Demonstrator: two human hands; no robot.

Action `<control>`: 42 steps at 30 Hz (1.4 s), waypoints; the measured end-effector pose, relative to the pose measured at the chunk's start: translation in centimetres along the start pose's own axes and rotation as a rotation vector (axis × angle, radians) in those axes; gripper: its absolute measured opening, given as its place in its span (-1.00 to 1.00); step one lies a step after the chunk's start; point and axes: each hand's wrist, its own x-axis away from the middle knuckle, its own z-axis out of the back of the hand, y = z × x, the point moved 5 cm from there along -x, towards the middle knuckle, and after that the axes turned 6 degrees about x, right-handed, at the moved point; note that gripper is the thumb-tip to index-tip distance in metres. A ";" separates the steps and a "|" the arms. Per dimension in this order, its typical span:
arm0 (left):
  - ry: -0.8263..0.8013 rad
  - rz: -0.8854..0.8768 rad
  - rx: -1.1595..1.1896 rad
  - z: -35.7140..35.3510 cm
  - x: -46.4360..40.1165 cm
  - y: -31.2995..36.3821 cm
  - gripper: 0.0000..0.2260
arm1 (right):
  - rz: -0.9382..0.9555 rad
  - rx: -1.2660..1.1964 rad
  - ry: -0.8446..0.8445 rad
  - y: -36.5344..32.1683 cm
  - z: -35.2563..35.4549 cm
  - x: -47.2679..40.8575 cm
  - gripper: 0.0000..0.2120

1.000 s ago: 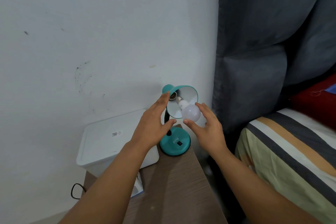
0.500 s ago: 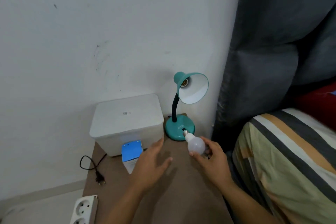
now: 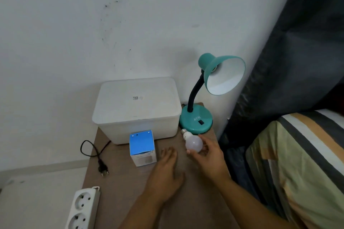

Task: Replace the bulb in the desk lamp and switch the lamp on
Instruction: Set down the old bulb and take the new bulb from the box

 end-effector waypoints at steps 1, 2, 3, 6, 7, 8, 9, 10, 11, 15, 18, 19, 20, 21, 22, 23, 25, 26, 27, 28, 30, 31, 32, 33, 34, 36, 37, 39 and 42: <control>-0.009 -0.012 -0.030 -0.5 0.0 -0.2 -0.27 | -0.007 0.007 -0.011 0.2 -0.3 -0.3 -0.44; -0.012 -0.018 -0.060 -0.9 0.0 -0.6 -0.27 | -0.013 0.010 -0.019 0.3 -0.6 -0.5 -0.42; -0.010 -0.020 -0.088 -1.4 0.0 -1.0 -0.27 | -0.020 0.010 -0.028 0.4 -0.8 -0.7 -0.40; 0.005 -0.022 -0.156 -2.3 -0.1 -1.7 -0.24 | -0.025 0.038 -0.048 0.5 -1.3 -1.6 -0.36; 0.013 -0.027 -0.176 -2.5 -0.2 -1.9 -0.23 | -0.023 0.048 -0.052 0.5 -1.5 -1.9 -0.36; 0.022 -0.034 -0.193 -2.6 -0.2 -2.0 -0.22 | -0.022 0.054 -0.057 0.5 -1.6 -2.2 -0.35; 0.027 -0.041 -0.207 -2.8 -0.2 -2.0 -0.22 | -0.020 0.063 -0.062 0.6 -1.8 -2.4 -0.35; 0.026 -0.045 -0.219 -3.0 -0.2 -2.0 -0.21 | -0.016 0.078 -0.063 0.6 -2.0 -2.5 -0.34; 0.022 -0.044 -0.230 -3.1 -0.1 -2.0 -0.21 | -0.014 0.096 -0.060 0.7 -2.2 -2.6 -0.33; 0.026 -0.021 -0.244 -3.1 0.0 -2.0 -0.22 | -0.008 0.151 -0.025 1.0 -2.4 -2.6 -0.28; 0.008 -0.017 -0.248 -2.9 0.0 -1.8 -0.22 | -0.016 0.150 -0.042 0.9 -2.3 -2.6 -0.19; 0.001 -0.020 -0.244 -2.8 0.0 -1.7 -0.22 | -0.023 0.137 -0.048 0.8 -2.2 -2.5 -0.17; -0.008 -0.023 -0.240 -2.7 0.1 -1.6 -0.23 | -0.024 0.125 -0.049 0.6 -2.1 -2.3 -0.16; -0.015 -0.027 -0.233 -2.5 0.2 -1.6 -0.26 | -0.019 0.123 -0.043 0.5 -1.9 -2.1 -0.16; -0.021 -0.034 -0.221 -2.3 0.4 -1.5 -0.29 | -0.005 0.132 -0.028 0.4 -1.5 -1.8 -0.17; -0.026 -0.041 -0.201 -2.1 0.7 -1.3 -0.31 | 0.016 0.149 -0.004 0.2 -1.2 -1.5 -0.20; -0.033 -0.047 -0.156 -1.7 1.8 -1.1 -0.35 | 0.054 0.178 0.048 0.0 -0.3 -0.8 -0.27; -0.031 -0.036 -0.132 -1.4 2.5 -1.2 -0.36 | 0.069 0.191 0.069 -0.2 0.1 -0.3 -0.31; -0.020 -0.013 -0.099 -1.1 3.3 -1.3 -0.37 | 0.089 0.203 0.087 -0.5 0.4 0.2 -0.35; 0.004 0.018 -0.061 -0.7 4.2 -1.5 -0.39 | 0.113 0.208 0.100 -0.9 0.7 0.6 -0.39; 0.084 0.071 0.009 0.4 5.9 -1.9 -0.44 | 0.173 0.204 0.113 -1.8 1.0 1.4 -0.48; 0.127 0.096 0.036 1.1 6.7 -2.2 -0.47 | 0.205 0.204 0.108 -2.3 1.0 1.7 -0.53; 0.174 0.128 0.065 1.7 7.5 -2.4 -0.49 | 0.231 0.207 0.090 -2.8 0.9 2.0 -0.56; 0.222 0.170 0.099 2.4 8.2 -2.7 -0.50 | 0.248 0.211 0.059 -3.3 0.6 2.3 -0.58; 0.270 0.220 0.135 3.1 8.8 -3.1 -0.49 | 0.256 0.215 0.021 -3.9 0.2 2.5 -0.59; 0.382 0.316 0.203 4.3 9.6 -3.5 -0.47 | 0.254 0.204 -0.049 -5.3 -0.8 2.7 -0.62; 0.447 0.346 0.237 4.9 9.8 -3.7 -0.47 | 0.260 0.182 -0.078 -6.0 -1.4 2.7 -0.62; 0.545 0.369 0.317 6.0 9.7 -3.8 -0.42 | 0.296 0.146 -0.128 -7.5 -2.7 2.5 -0.63; 0.555 0.377 0.445 7.1 8.5 -4.1 -0.33 | 0.287 0.122 -0.219 -9.1 -4.9 2.0 -0.55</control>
